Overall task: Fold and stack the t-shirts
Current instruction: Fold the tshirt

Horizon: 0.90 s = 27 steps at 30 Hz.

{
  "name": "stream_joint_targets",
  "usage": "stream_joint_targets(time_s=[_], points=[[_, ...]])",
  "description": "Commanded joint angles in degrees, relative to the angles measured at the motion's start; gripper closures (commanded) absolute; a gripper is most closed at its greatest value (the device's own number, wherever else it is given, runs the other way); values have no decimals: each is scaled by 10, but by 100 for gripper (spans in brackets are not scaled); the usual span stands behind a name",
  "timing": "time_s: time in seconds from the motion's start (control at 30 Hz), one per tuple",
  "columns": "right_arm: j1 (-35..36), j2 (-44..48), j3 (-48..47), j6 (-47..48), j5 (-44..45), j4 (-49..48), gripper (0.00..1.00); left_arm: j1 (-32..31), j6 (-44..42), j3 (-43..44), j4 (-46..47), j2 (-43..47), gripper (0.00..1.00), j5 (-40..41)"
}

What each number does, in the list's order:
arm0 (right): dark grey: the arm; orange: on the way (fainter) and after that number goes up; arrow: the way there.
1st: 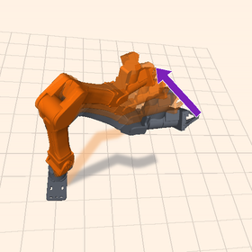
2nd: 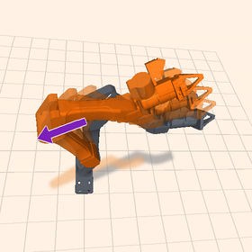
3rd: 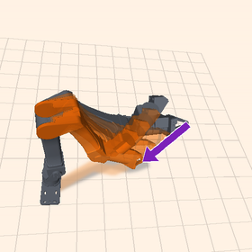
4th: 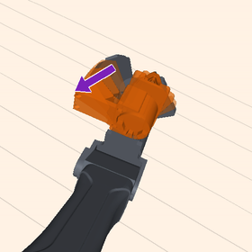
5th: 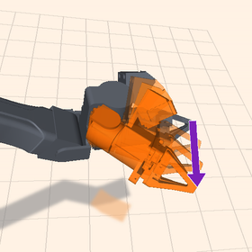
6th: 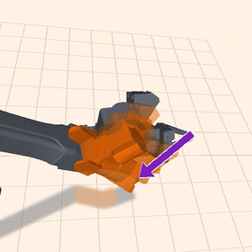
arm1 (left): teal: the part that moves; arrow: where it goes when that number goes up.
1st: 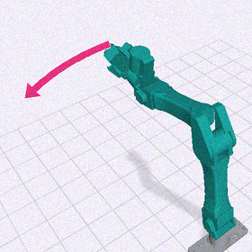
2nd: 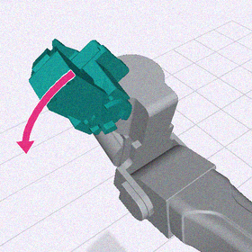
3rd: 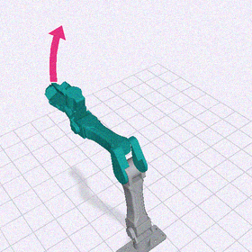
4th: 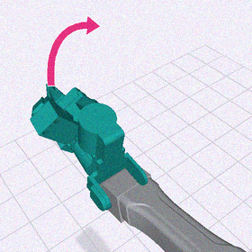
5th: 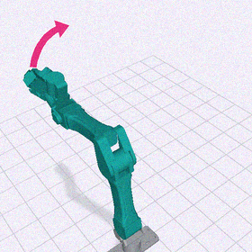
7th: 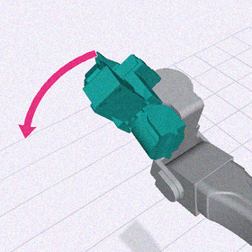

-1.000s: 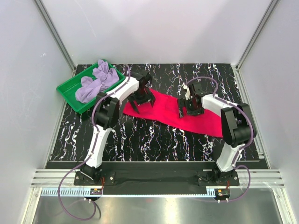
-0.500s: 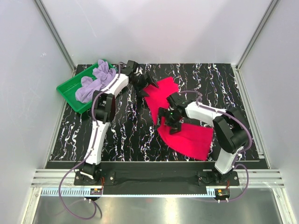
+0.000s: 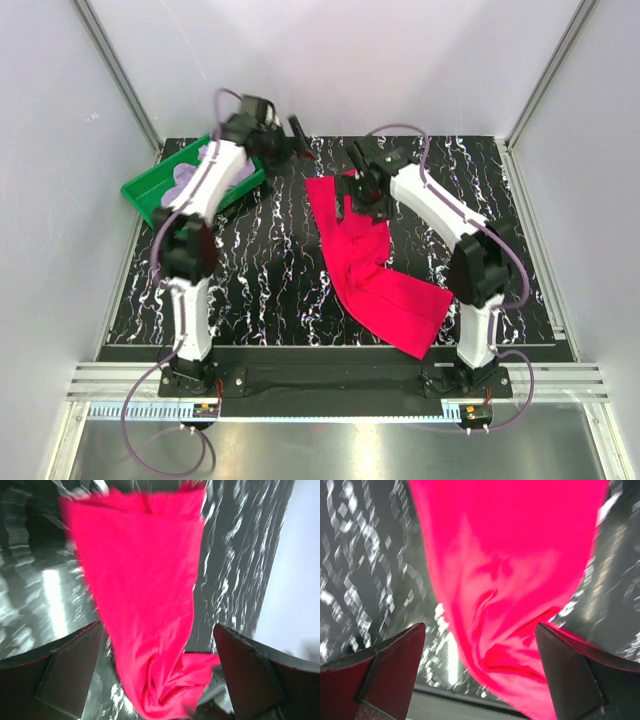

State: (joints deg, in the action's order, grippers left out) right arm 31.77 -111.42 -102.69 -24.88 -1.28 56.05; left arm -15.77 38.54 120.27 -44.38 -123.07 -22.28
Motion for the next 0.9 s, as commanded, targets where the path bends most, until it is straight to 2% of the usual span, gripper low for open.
stream_joint_targets(time_s=[0.0,0.07,0.13,0.2,0.23,0.27,0.3,0.33,0.57,0.7,0.73,0.87], points=[[-28,-68,-104,49,66,99,2,10,-21,-91,-30,191,1,167],[-28,-110,-163,63,67,99,5,10,-19,-160,-5,295,2,185],[-29,-141,-199,82,78,101,8,10,-14,-255,15,350,4,185],[-29,-186,-246,100,85,102,14,10,-9,-309,10,421,4,184],[-30,-200,-260,106,84,103,20,9,-6,-364,10,446,5,175],[-30,-230,-288,108,84,104,33,9,-5,-389,13,468,5,166],[-31,-244,-299,116,74,102,35,9,-4,-414,17,509,6,147],[-31,-256,-307,119,73,100,36,8,-2,-465,18,526,7,137],[-31,-344,-333,100,62,49,33,-12,-18,-600,-17,655,9,103],[-36,-404,-395,96,111,42,30,-13,-25,-621,-54,691,11,102],[-40,-432,-439,92,119,45,29,-13,-29,-621,-59,692,11,99],[-88,-481,-507,67,127,27,30,-15,-49,-616,-69,672,11,81]])
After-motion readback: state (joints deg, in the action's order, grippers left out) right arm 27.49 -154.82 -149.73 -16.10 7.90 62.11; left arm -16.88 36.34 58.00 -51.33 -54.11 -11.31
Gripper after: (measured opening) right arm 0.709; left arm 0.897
